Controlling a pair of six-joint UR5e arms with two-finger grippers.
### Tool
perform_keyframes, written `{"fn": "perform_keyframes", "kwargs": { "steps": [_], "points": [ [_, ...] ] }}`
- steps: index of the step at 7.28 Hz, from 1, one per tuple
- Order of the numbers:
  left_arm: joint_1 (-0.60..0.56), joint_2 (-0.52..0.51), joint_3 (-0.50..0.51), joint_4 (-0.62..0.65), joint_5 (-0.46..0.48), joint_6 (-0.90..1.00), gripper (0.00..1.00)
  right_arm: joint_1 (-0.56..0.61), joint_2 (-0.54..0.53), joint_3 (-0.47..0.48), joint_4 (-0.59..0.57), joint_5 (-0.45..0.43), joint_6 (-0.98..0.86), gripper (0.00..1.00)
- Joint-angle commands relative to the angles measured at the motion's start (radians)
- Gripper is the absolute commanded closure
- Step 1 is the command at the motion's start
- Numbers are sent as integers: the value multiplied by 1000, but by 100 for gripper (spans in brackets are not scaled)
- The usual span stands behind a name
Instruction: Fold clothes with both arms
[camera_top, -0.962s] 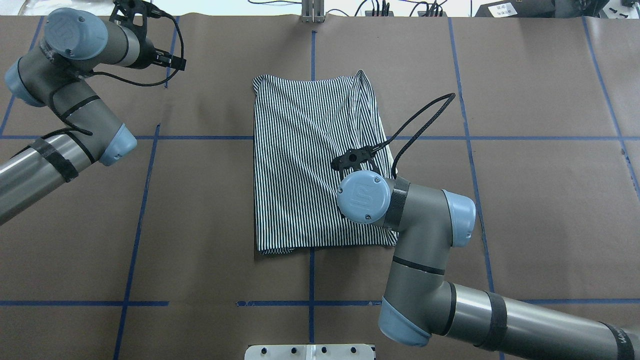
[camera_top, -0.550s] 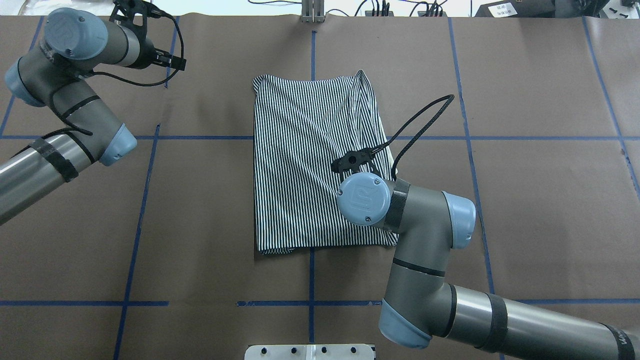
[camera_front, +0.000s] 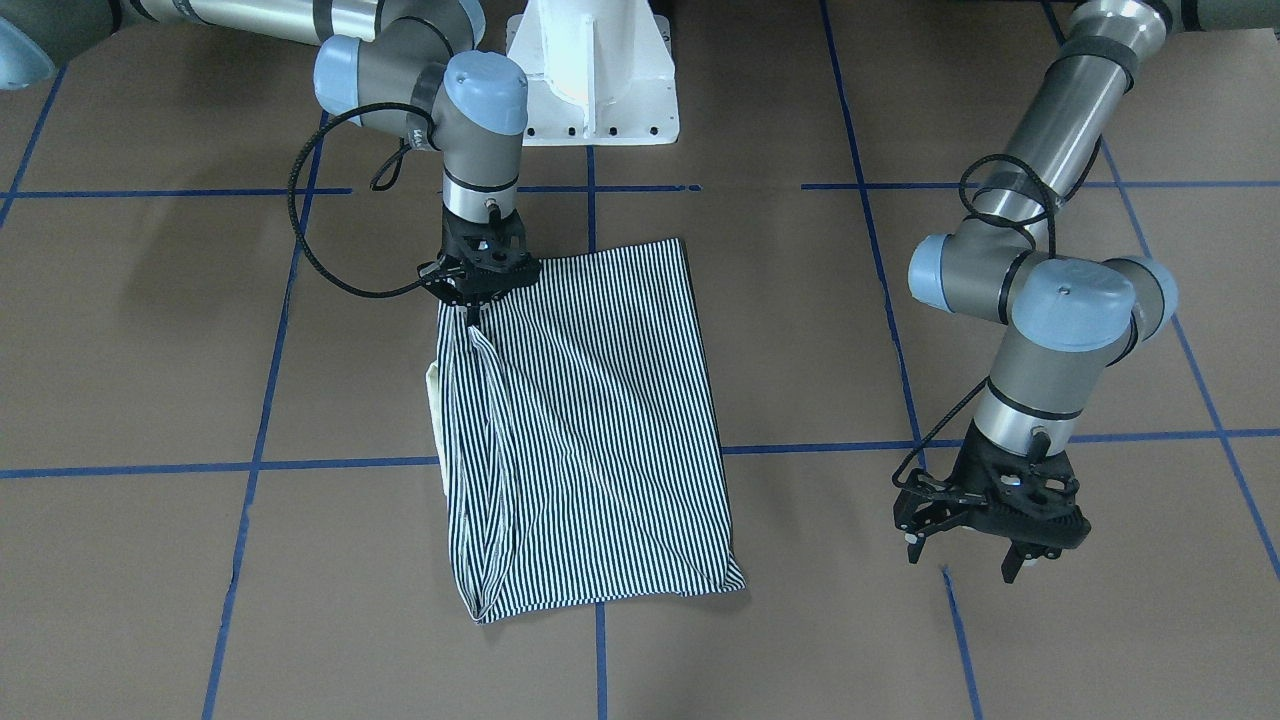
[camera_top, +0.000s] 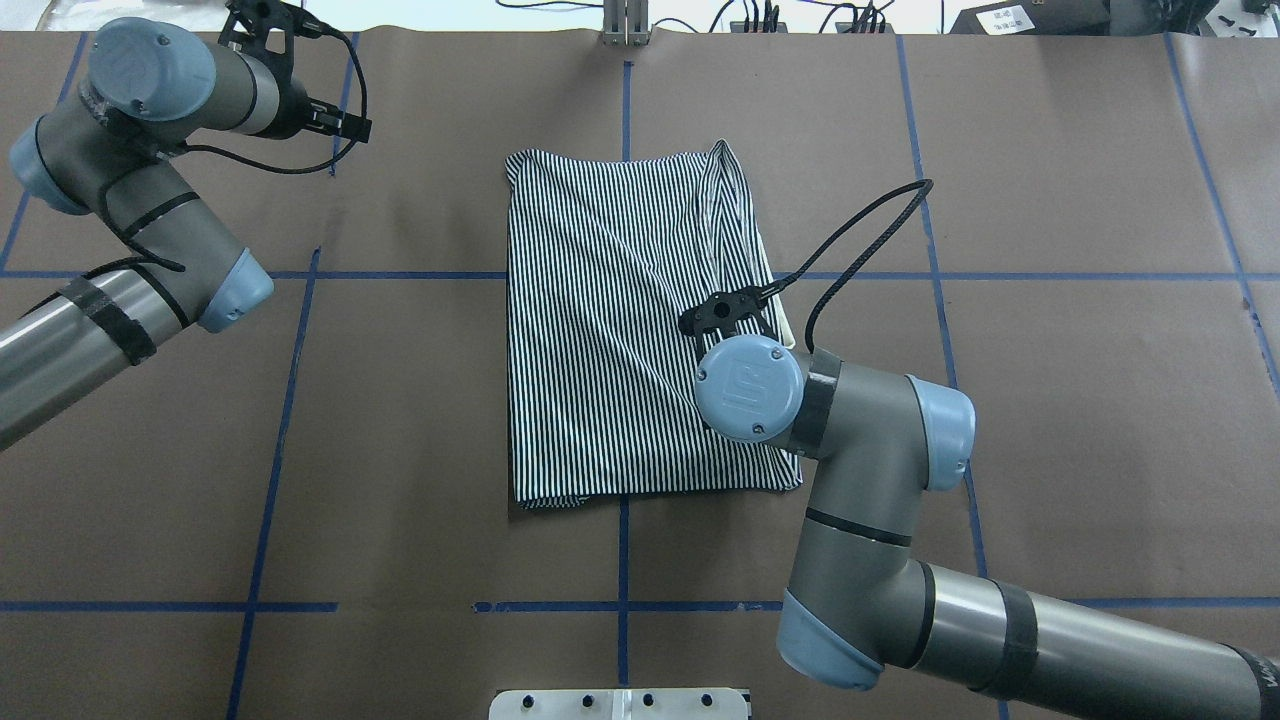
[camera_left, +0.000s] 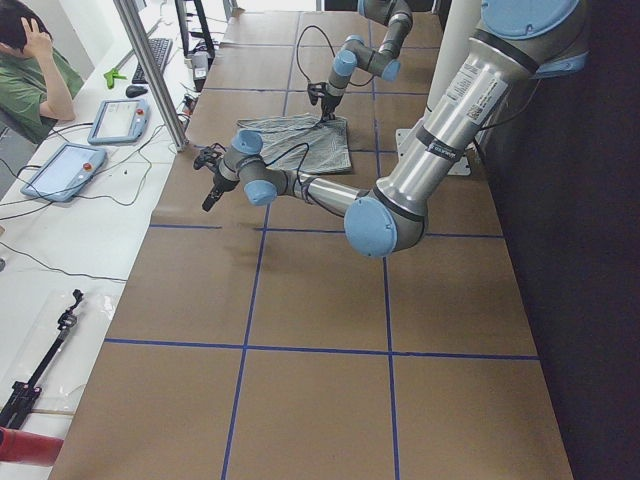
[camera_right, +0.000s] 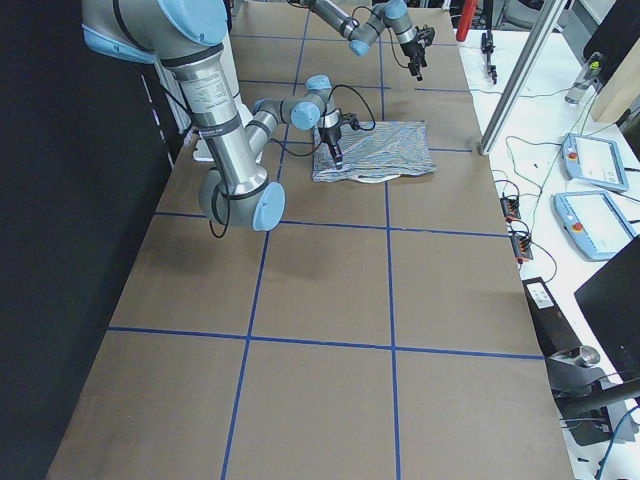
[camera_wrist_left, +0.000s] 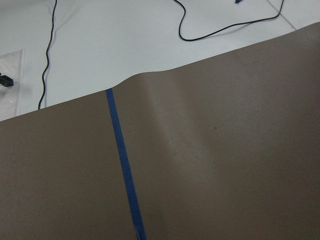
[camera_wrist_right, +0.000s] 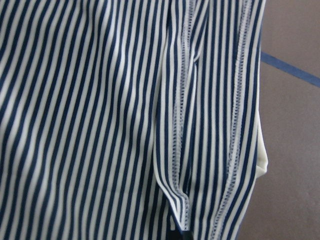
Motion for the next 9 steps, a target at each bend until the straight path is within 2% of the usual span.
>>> {"fn": "perform_keyframes", "kwargs": {
  "steps": [1, 2, 3, 5, 6, 7, 8, 9],
  "points": [
    [2, 1, 1, 0, 0, 0, 0, 1, -62, 46, 1, -3, 4, 75],
    [2, 1, 0, 0, 0, 0, 0, -12, -66, 45, 1, -15, 9, 29],
    [2, 1, 0, 0, 0, 0, 0, -22, -62, 45, 1, -35, 12, 0],
    [2, 1, -2, 0, 0, 0, 0, 0, -48, 45, 10, -27, 1, 0],
    [2, 0, -15, 0, -20, -23, 0, 38, -40, 75, 24, -11, 1, 0],
    [14, 4, -58, 9, -88, -107, 0, 53, -52, 144, 66, 46, 21, 0],
    [46, 35, -134, 14, -115, -247, 0, 52, -80, 208, 121, 93, 141, 0],
    [96, 64, -240, 15, -112, -376, 0, 52, -101, 242, 204, 100, 268, 0]
  ]
}}
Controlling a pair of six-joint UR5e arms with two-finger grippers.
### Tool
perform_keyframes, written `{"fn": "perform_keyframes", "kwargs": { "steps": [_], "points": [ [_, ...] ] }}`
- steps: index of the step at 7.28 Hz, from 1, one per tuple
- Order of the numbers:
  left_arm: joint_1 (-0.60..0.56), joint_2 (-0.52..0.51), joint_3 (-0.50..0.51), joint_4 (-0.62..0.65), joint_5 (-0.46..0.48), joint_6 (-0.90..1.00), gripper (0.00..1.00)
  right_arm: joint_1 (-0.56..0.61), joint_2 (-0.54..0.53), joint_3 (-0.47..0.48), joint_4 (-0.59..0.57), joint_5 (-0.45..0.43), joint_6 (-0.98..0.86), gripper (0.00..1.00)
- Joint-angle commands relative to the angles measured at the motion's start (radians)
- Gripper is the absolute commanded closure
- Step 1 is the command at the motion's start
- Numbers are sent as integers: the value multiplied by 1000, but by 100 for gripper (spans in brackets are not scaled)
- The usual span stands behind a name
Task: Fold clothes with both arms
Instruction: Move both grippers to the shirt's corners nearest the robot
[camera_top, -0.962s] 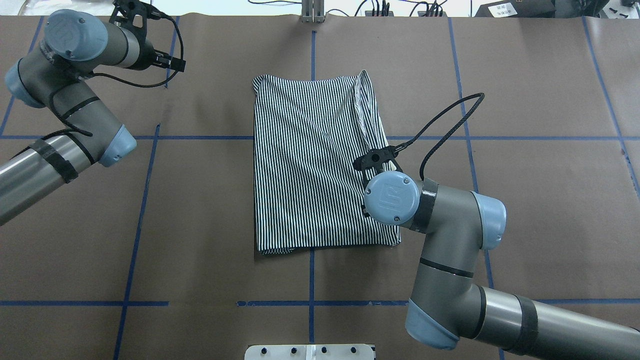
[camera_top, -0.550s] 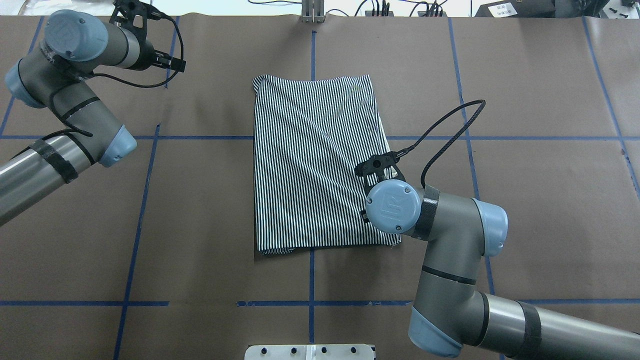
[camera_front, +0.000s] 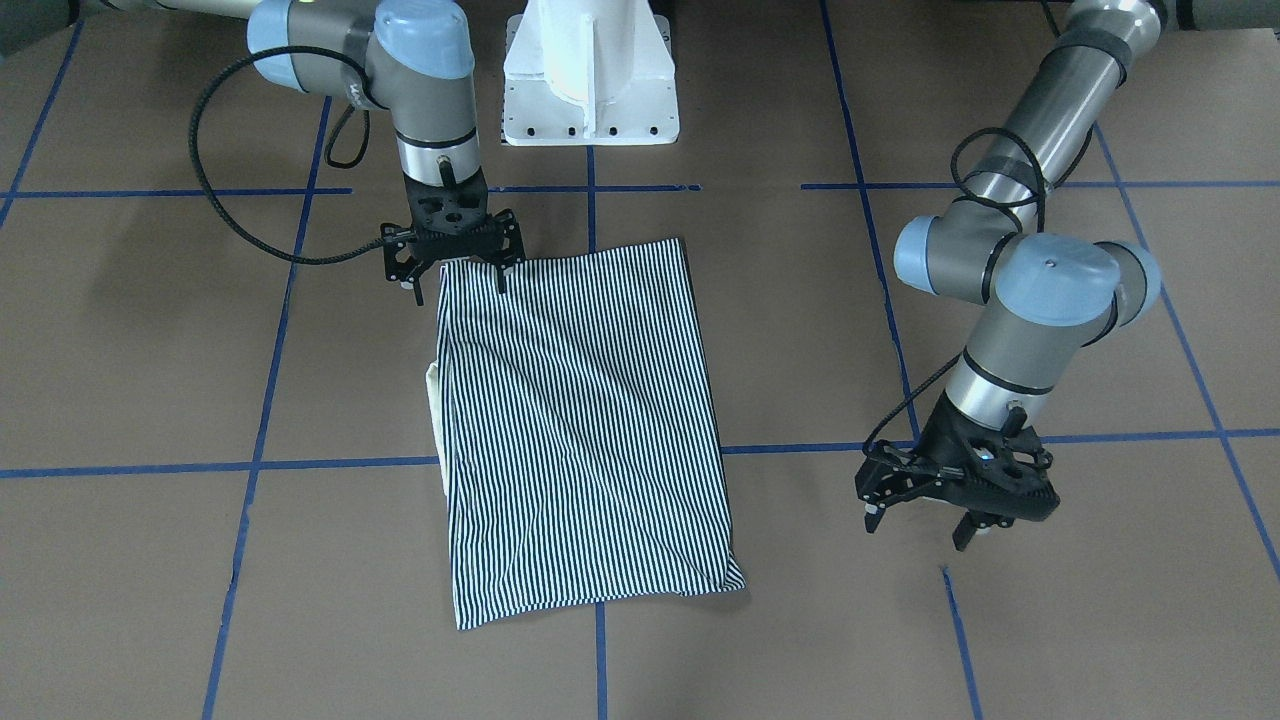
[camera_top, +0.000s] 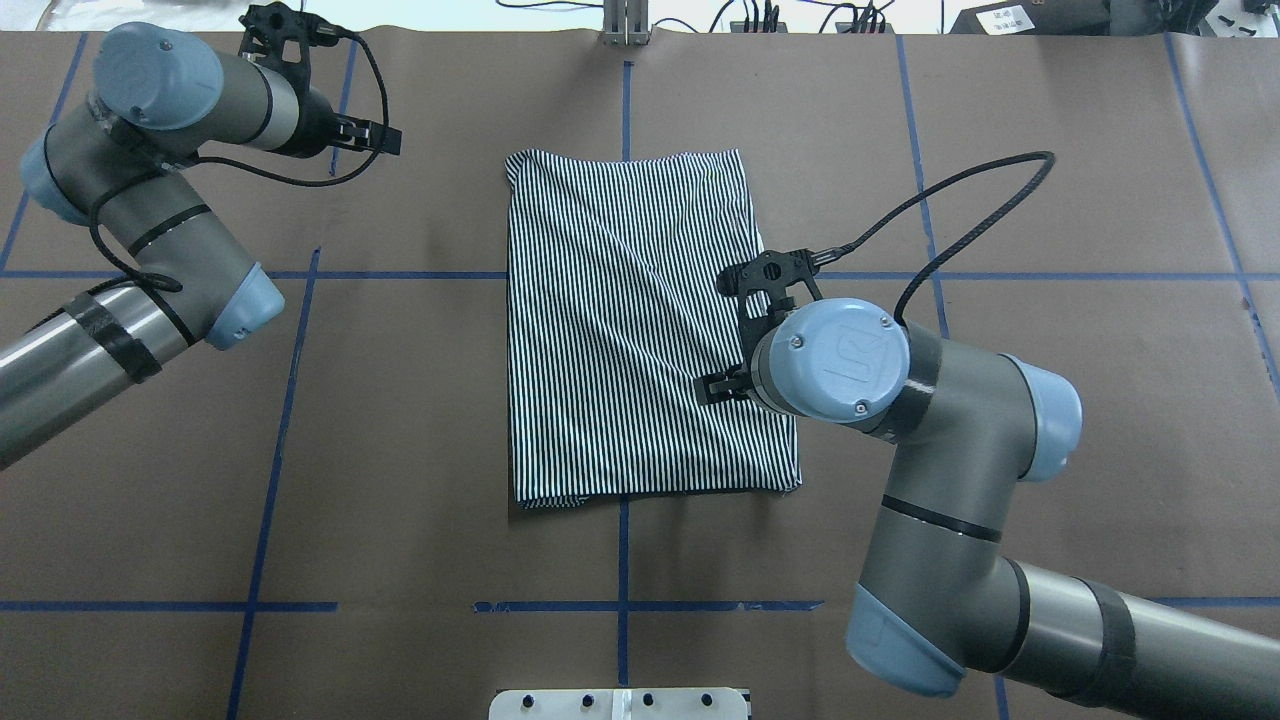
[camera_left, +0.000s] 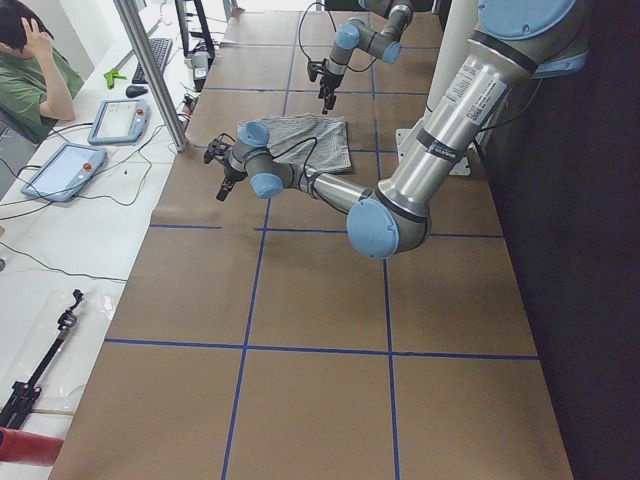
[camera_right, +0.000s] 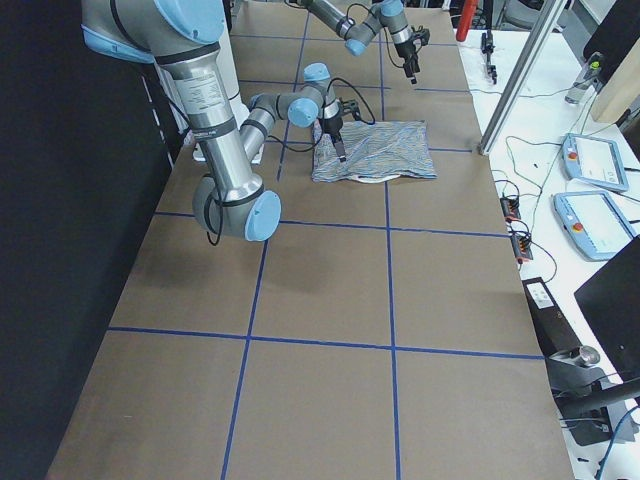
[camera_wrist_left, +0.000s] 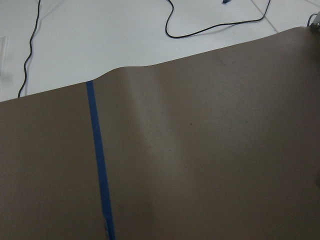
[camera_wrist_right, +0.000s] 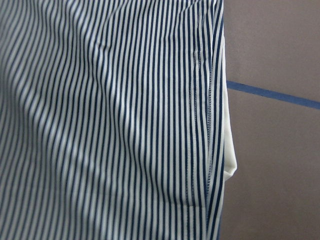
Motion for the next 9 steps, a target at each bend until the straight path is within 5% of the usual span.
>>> {"fn": "perform_keyframes", "kwargs": {
  "steps": [1, 2, 4, 5, 6, 7, 9],
  "points": [
    [126, 90, -221, 4, -7, -278, 0, 1, -99, 83, 231, 28, 235, 0],
    [183, 144, -327, 4, 13, -387, 0, 3, -159, 85, 354, 20, 333, 0],
    [353, 287, -539, 5, 119, -593, 0, 1, -186, 89, 367, -41, 513, 0],
    [438, 304, -554, 5, 181, -697, 0, 1, -187, 86, 367, -44, 515, 0],
    [514, 307, -551, 5, 253, -836, 7, 1, -187, 86, 367, -47, 515, 0],
    [574, 307, -537, 19, 307, -958, 43, 1, -187, 86, 367, -50, 515, 0],
    [627, 296, -522, 63, 330, -1020, 45, 1, -186, 86, 369, -55, 515, 0]
  ]
}}
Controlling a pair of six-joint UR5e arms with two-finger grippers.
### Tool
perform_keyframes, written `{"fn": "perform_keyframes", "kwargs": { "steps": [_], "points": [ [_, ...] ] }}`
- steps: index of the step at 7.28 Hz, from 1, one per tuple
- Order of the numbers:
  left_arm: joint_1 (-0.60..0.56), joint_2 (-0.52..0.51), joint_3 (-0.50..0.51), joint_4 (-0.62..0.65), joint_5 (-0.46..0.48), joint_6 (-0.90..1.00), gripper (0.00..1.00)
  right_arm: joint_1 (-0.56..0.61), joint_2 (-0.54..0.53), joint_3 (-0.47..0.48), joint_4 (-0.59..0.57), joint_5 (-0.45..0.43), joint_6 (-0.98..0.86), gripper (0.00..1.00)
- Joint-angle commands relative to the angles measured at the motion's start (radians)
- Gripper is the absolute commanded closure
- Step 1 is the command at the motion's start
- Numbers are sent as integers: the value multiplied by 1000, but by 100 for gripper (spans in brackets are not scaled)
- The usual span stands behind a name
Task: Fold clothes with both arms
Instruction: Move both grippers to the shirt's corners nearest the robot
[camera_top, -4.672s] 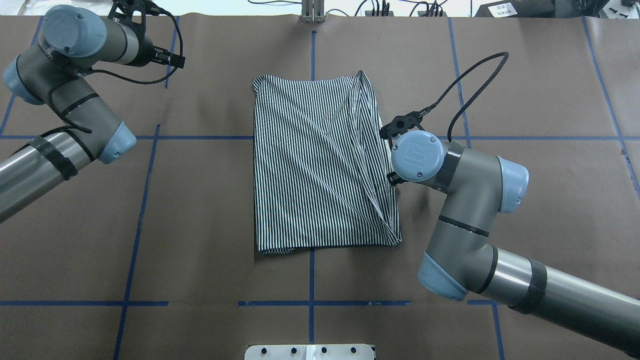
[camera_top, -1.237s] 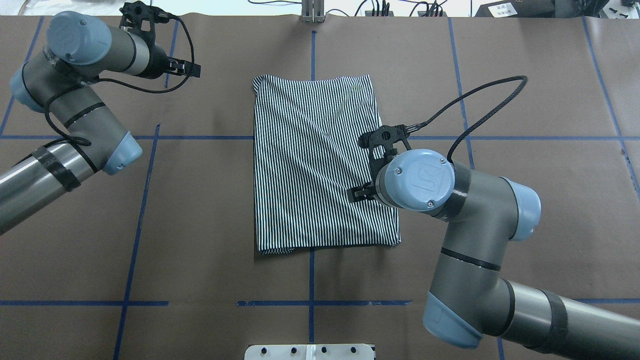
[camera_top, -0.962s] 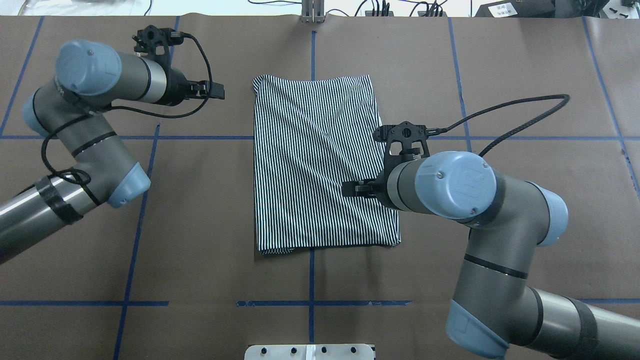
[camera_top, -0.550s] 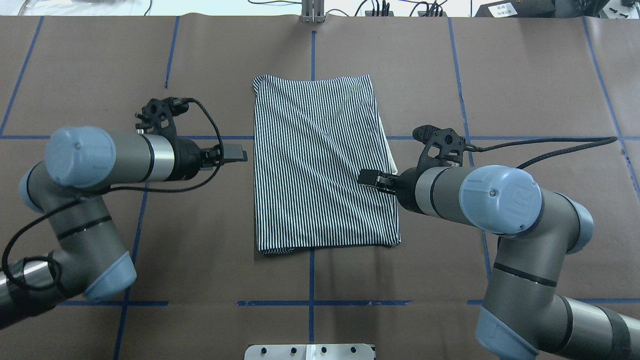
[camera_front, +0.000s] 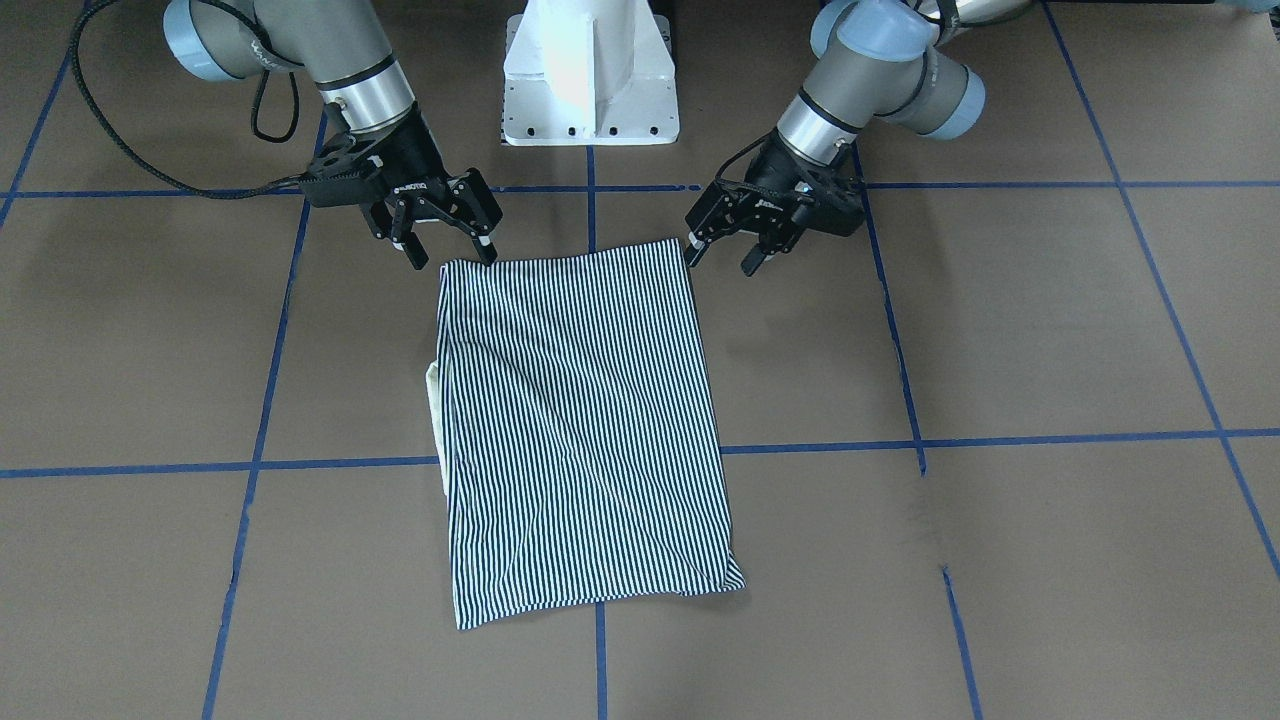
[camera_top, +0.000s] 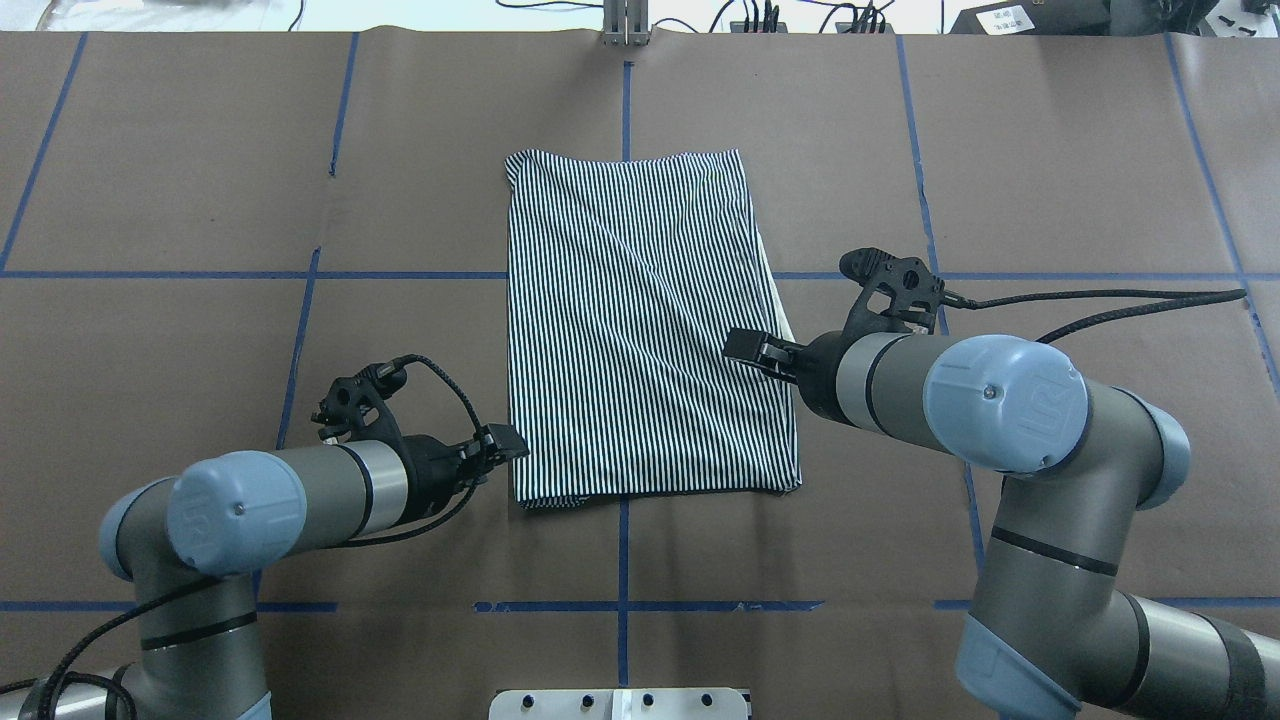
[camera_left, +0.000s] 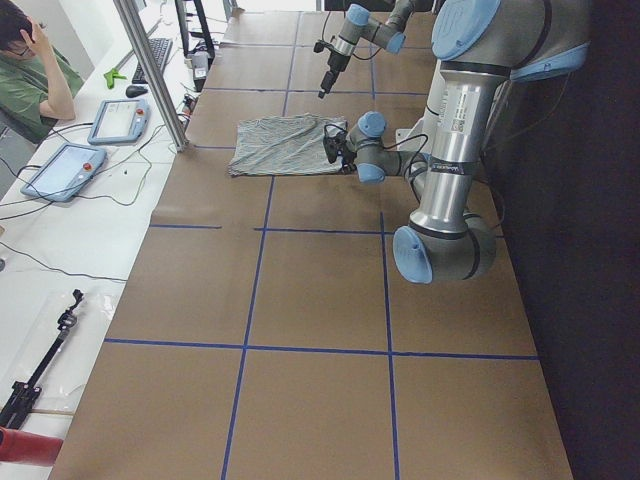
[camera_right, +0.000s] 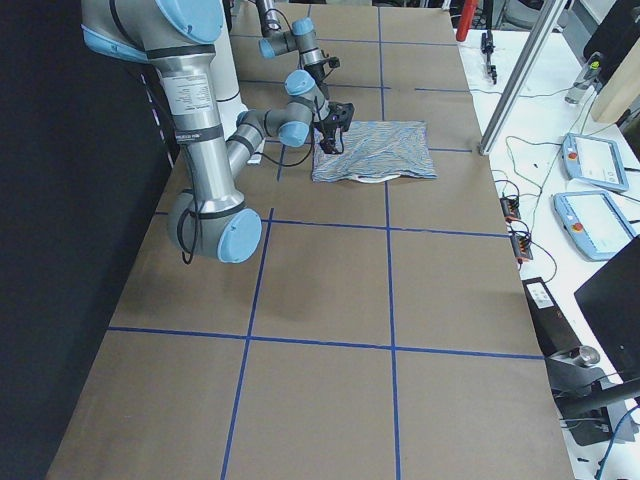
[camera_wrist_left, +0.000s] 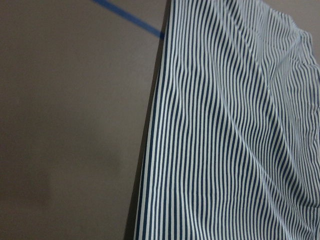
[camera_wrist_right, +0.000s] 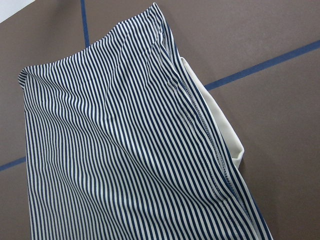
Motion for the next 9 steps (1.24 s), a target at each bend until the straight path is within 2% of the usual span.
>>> {"fn": "perform_keyframes", "kwargs": {
  "steps": [1, 9],
  "points": [
    [46, -12, 25, 23, 23, -48, 45, 0, 0, 0, 1, -2, 0, 0],
    [48, -53, 56, 24, 29, -47, 51, 0, 0, 0, 1, -8, 0, 0]
  ]
}}
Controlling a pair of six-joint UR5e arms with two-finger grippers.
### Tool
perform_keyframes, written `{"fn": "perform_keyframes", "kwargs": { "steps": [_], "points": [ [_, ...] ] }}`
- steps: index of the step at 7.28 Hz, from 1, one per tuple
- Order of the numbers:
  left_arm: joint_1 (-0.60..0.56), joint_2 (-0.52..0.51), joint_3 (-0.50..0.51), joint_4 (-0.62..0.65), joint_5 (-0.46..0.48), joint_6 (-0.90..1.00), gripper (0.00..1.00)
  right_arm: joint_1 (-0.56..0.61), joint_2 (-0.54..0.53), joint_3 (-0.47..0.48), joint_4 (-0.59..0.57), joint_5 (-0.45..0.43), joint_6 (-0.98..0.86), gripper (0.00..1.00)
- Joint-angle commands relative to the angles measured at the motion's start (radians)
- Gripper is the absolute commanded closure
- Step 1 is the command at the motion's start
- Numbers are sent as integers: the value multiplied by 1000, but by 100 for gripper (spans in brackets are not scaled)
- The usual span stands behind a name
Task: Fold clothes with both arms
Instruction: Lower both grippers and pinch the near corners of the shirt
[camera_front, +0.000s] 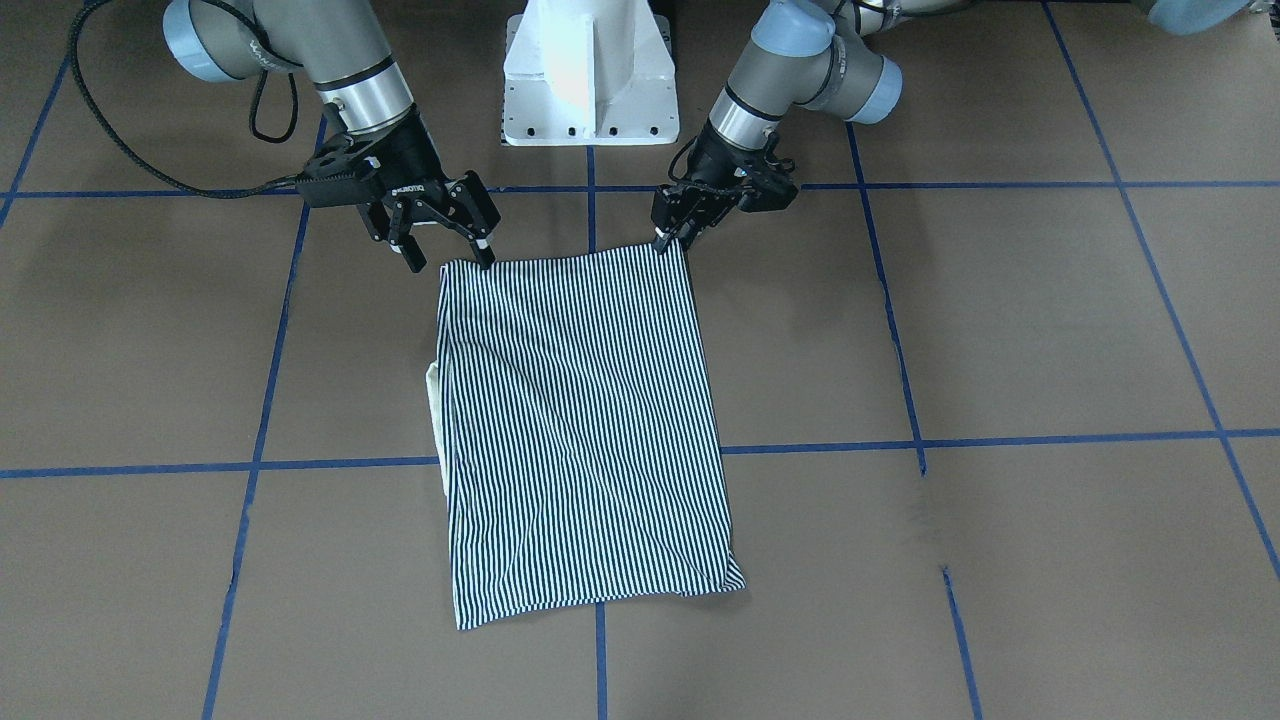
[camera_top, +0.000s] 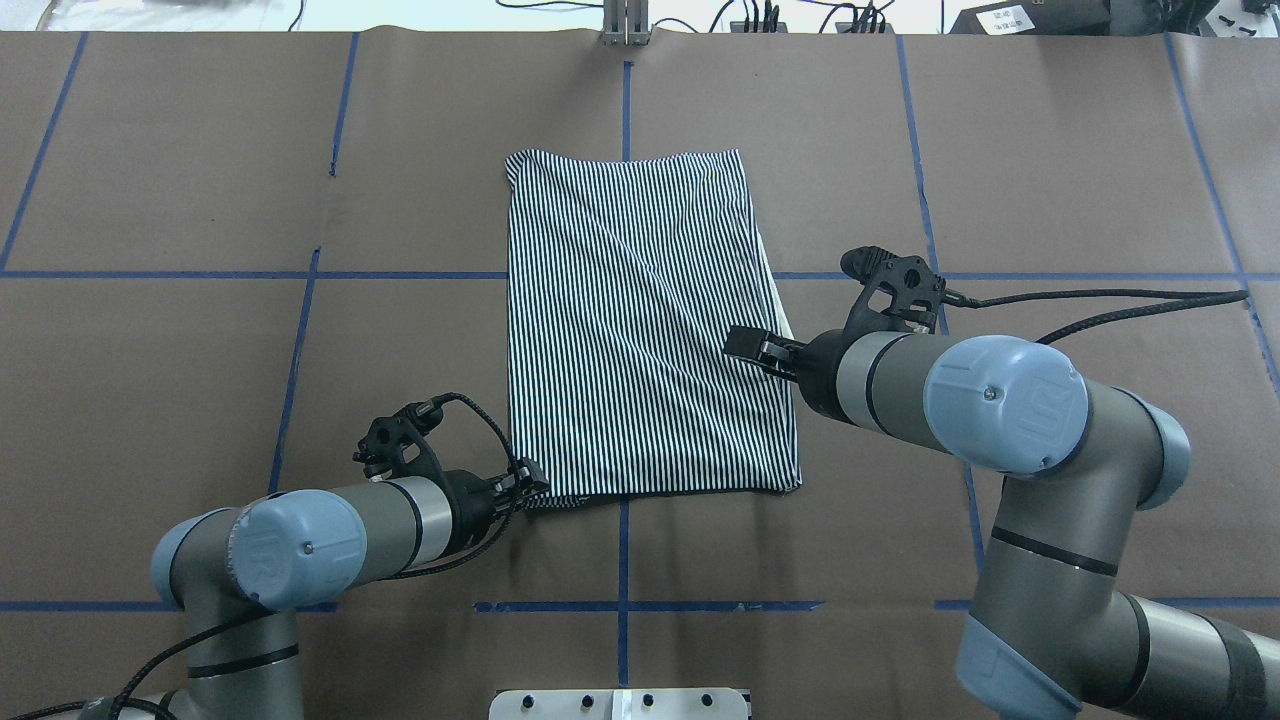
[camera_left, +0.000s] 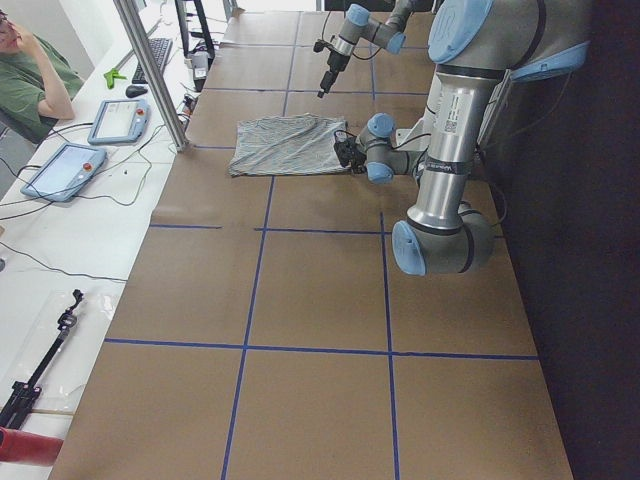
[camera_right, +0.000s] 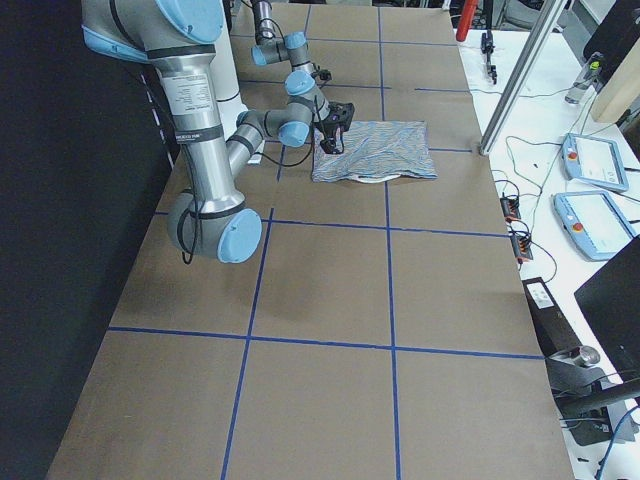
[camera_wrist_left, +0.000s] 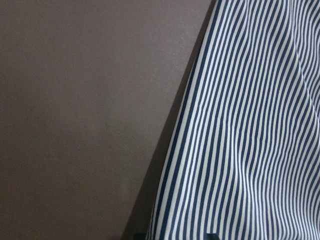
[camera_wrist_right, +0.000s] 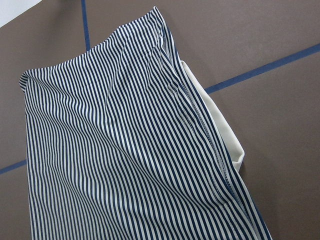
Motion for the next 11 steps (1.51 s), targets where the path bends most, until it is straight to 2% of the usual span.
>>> {"fn": "perform_keyframes", "kwargs": {
  "steps": [1, 2, 5, 6, 7, 8, 10, 11],
  "points": [
    [0, -2, 2, 0, 1, 0, 54, 0, -2, 2, 0, -1, 0, 0],
    [0, -4, 1, 0, 2, 2, 100, 0, -8, 2, 0, -1, 0, 0],
    [0, -6, -2, 12, 2, 14, 100, -29, -5, -3, 0, -30, 6, 1],
    [0, -6, -1, 12, 2, 15, 100, -67, 15, -2, -26, -56, 149, 12],
    [0, -6, -2, 12, 2, 16, 100, -87, 81, -3, -125, -58, 234, 23],
    [0, -6, -2, 14, 2, 16, 100, -107, 124, -3, -276, -58, 298, 26],
    [0, -6, -8, 14, 3, 16, 100, -147, 126, -17, -382, -59, 355, 27],
    [0, -6, -11, 14, 3, 16, 100, -164, 136, -40, -411, -59, 429, 33]
  ]
}}
